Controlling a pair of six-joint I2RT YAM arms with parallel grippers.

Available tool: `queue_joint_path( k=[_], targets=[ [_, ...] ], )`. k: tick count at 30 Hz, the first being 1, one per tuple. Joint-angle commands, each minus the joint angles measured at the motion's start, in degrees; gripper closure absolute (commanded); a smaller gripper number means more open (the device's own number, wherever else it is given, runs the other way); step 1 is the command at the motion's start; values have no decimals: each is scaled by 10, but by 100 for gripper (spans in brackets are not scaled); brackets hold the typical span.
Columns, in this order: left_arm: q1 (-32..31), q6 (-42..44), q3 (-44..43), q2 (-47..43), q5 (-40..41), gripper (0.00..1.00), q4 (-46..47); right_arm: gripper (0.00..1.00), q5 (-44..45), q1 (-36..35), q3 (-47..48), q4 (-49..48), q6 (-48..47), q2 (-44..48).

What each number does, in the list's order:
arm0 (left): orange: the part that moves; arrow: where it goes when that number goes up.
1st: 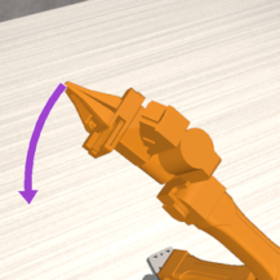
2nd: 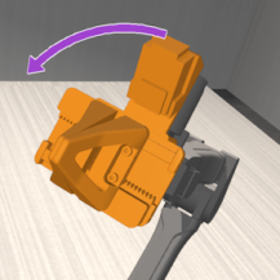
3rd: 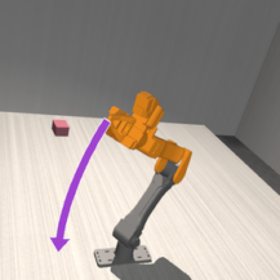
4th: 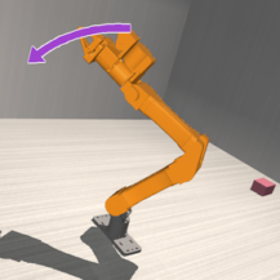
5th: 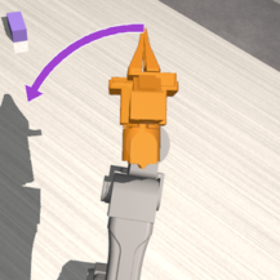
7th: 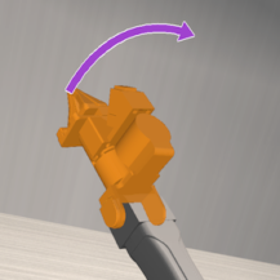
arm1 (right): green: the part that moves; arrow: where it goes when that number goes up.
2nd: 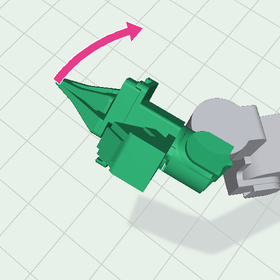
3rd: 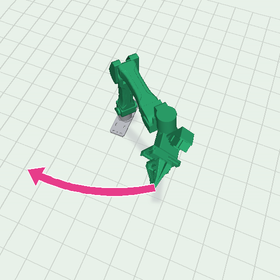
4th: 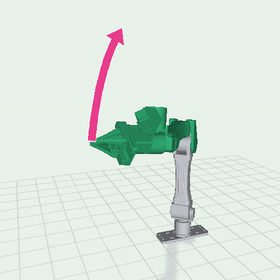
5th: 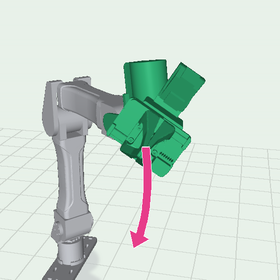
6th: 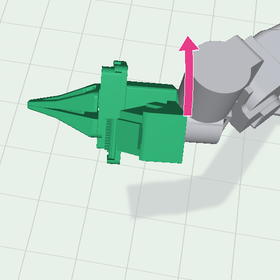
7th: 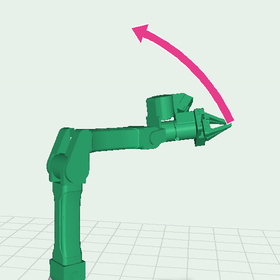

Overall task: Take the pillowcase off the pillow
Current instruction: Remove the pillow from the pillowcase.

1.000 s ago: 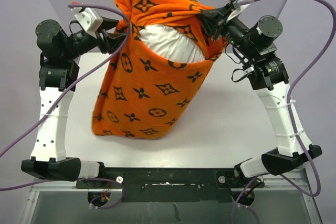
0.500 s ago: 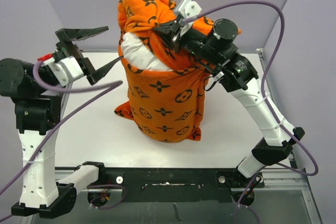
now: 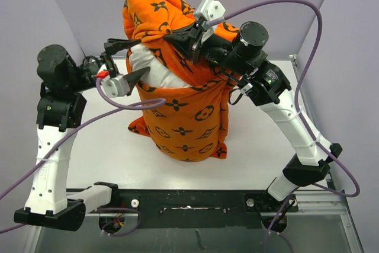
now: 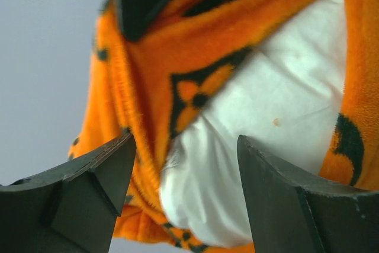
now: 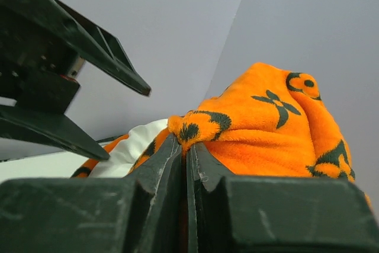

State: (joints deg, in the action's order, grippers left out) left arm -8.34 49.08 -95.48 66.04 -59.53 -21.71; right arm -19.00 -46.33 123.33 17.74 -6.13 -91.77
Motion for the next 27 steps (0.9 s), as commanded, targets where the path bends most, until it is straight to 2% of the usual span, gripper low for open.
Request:
queue_joint_path(
  k=[1,8,16,27],
  targets=[
    [-41,87,61,-33,41,32,84,100,-34,-29,48,-82,20,6],
    [-114,115,152,-56,115,34,255,100,-29,-56,51,-80,15,4],
    [-130,120,201,-75,118,36,347,100,-29,-69,48,-75,15,6],
    [-165,199,300,-55,188,42,646,100,-22,-83,30,-74,9,16]
  ],
)
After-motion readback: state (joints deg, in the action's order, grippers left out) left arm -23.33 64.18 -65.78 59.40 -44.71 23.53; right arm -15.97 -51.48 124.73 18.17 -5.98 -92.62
